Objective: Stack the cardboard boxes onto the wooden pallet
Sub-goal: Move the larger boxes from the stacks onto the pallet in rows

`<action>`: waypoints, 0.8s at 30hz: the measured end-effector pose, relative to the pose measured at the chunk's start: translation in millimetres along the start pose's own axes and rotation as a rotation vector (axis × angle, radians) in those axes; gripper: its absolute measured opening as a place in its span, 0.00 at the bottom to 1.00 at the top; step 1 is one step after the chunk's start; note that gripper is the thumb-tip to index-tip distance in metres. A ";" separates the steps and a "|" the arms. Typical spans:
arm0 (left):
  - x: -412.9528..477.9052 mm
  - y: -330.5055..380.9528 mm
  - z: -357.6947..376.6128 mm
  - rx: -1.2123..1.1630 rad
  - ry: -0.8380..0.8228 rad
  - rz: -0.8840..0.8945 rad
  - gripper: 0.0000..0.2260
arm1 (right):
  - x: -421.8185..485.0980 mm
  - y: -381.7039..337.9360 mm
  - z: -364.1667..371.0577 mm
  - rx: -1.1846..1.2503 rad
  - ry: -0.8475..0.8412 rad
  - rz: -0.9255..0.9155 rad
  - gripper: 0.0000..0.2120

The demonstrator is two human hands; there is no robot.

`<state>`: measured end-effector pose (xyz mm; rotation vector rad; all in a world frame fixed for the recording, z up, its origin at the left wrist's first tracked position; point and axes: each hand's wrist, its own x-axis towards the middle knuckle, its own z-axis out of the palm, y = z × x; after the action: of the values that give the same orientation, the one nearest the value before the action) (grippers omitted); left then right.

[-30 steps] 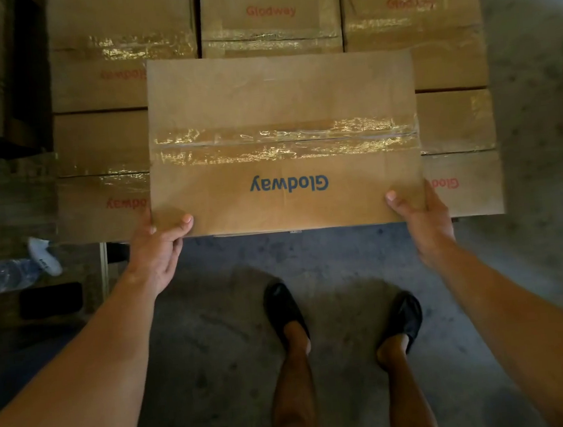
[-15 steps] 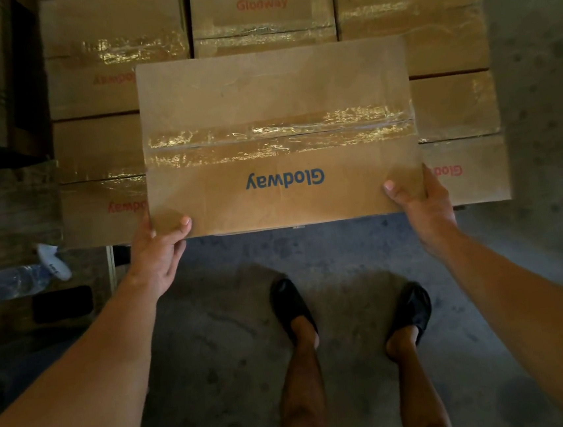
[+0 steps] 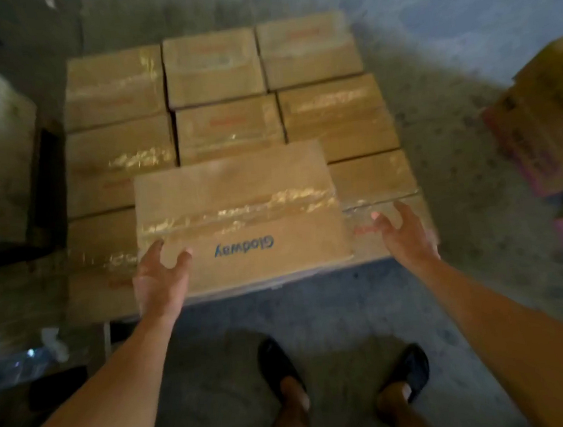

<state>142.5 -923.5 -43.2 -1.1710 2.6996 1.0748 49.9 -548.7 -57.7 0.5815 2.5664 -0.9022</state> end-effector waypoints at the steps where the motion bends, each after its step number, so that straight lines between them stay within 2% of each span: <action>1: -6.3 25.6 1.6 0.001 -0.005 0.035 0.27 | -0.5 1.0 -24.0 -0.005 0.044 -0.010 0.33; 8: -81.7 263.1 44.3 0.003 -0.100 0.349 0.24 | -7.6 31.2 -249.7 0.143 0.392 -0.048 0.30; 12: -154.8 407.7 82.8 -0.013 -0.146 0.649 0.25 | -26.2 87.1 -386.2 0.222 0.601 -0.062 0.26; 14: -196.5 473.7 110.2 -0.096 -0.237 0.768 0.25 | -38.8 124.1 -442.4 0.289 0.708 -0.048 0.22; 16: -243.4 532.1 140.2 -0.151 -0.338 0.859 0.27 | -51.1 163.1 -491.0 0.344 0.820 0.012 0.21; 19: -319.5 601.9 186.8 -0.165 -0.411 1.038 0.30 | -66.9 224.0 -551.3 0.405 0.925 0.121 0.25; 24: -441.0 676.9 256.8 -0.138 -0.597 1.280 0.30 | -89.3 319.0 -612.0 0.422 1.046 0.258 0.28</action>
<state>-41.8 -159.7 274.9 0.9859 2.6480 1.3076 163.0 54.8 269.8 1.8745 2.9892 -1.2780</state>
